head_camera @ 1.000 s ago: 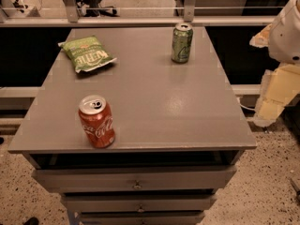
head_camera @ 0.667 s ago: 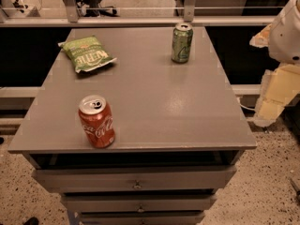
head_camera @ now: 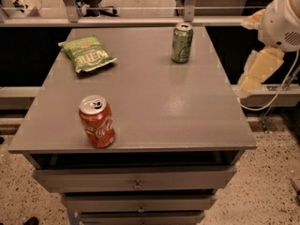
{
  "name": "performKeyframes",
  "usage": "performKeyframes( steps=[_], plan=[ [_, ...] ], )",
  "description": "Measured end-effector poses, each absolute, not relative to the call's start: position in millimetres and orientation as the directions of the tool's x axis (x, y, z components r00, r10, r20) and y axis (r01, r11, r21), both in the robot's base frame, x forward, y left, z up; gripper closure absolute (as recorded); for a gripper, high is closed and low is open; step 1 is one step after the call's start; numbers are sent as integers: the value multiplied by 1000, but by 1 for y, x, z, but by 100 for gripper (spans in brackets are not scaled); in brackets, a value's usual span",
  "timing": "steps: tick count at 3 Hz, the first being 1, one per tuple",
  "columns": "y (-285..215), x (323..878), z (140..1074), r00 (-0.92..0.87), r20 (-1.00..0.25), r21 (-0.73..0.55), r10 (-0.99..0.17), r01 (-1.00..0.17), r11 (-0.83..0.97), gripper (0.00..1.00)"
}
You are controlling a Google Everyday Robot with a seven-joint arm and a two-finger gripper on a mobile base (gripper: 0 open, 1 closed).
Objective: Move green can near coke can
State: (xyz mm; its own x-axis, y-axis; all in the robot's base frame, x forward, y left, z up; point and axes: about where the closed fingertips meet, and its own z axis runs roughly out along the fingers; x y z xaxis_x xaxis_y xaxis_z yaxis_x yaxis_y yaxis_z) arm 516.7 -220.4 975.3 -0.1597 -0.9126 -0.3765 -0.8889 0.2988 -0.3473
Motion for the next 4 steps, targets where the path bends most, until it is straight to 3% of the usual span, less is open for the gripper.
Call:
performKeyframes(
  steps=[2, 4],
  plan=[
    [-216, 629, 972, -118, -580, -438, -806, -789, 430, 0],
    [-216, 642, 973, -111, -597, -456, -795, -768, 450, 0]
  ],
)
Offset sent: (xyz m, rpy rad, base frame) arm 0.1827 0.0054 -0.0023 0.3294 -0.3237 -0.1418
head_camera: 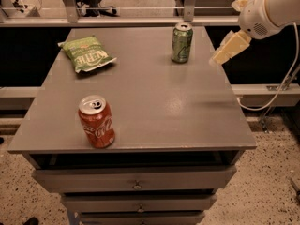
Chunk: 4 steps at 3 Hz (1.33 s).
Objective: Move green can near coke can
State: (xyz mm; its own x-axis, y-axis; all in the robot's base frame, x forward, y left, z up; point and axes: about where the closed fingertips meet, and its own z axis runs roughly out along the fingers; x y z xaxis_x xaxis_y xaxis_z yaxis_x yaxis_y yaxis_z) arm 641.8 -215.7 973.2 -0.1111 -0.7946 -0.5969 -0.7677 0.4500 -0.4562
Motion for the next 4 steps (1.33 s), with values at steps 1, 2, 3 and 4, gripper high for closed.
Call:
performKeyframes(
  steps=[1, 2, 3, 4],
  plan=[
    [-213, 656, 965, -125, -637, -448, -761, -743, 497, 0],
    [-191, 707, 942, -149, -759, -373, -634, -699, 610, 0],
    [-176, 729, 931, -159, -808, -320, -567, -689, 650, 0],
    [-158, 746, 919, -170, -860, -242, -481, -694, 678, 0]
  ],
)
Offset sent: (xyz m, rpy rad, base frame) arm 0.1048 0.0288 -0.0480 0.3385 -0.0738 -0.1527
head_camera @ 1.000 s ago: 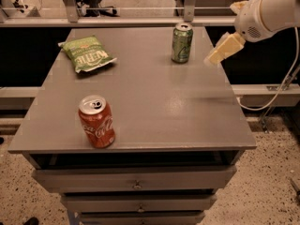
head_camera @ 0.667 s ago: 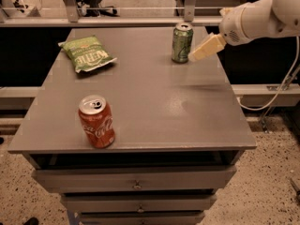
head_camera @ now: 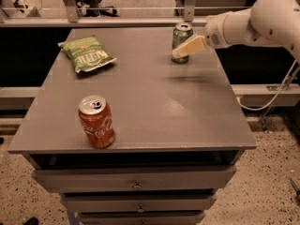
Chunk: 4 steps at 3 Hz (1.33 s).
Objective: Move green can near coke can
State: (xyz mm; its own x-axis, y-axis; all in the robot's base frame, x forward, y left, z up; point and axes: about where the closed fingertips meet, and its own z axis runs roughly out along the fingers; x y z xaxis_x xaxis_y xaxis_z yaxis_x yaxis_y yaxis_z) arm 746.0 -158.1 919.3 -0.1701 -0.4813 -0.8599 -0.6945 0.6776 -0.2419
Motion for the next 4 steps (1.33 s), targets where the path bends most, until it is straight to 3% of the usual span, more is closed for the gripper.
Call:
performKeyframes(
  steps=[1, 2, 4],
  plan=[
    [-146, 760, 906, -185, -902, -156, -391, -703, 694, 0],
    [-136, 771, 897, -188, -924, -106, -333, -712, 694, 17],
    [-133, 777, 892, -186, -946, -55, -265, -716, 696, 62]
  ],
)
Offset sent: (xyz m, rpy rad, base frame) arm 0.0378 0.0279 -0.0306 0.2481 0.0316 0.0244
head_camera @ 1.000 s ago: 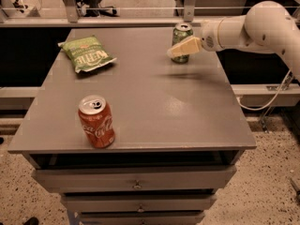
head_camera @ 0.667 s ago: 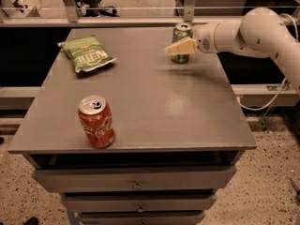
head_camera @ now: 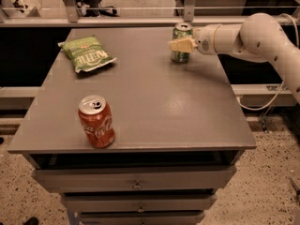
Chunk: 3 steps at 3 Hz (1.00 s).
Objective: Move green can near coke can
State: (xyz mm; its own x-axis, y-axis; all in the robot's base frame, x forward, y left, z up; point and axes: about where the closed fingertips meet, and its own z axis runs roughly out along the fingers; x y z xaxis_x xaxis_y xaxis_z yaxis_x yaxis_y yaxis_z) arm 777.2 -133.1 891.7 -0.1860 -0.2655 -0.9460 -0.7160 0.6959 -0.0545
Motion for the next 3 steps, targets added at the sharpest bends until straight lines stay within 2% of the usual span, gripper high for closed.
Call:
performKeyframes(
  steps=[1, 2, 3],
  plan=[
    [-131, 766, 914, -148, -959, -51, -242, -750, 660, 87],
    [-132, 740, 958, -70, -965, -99, -253, -795, 599, 100],
    [-132, 740, 958, -70, -965, -99, -253, -795, 598, 100]
  ],
)
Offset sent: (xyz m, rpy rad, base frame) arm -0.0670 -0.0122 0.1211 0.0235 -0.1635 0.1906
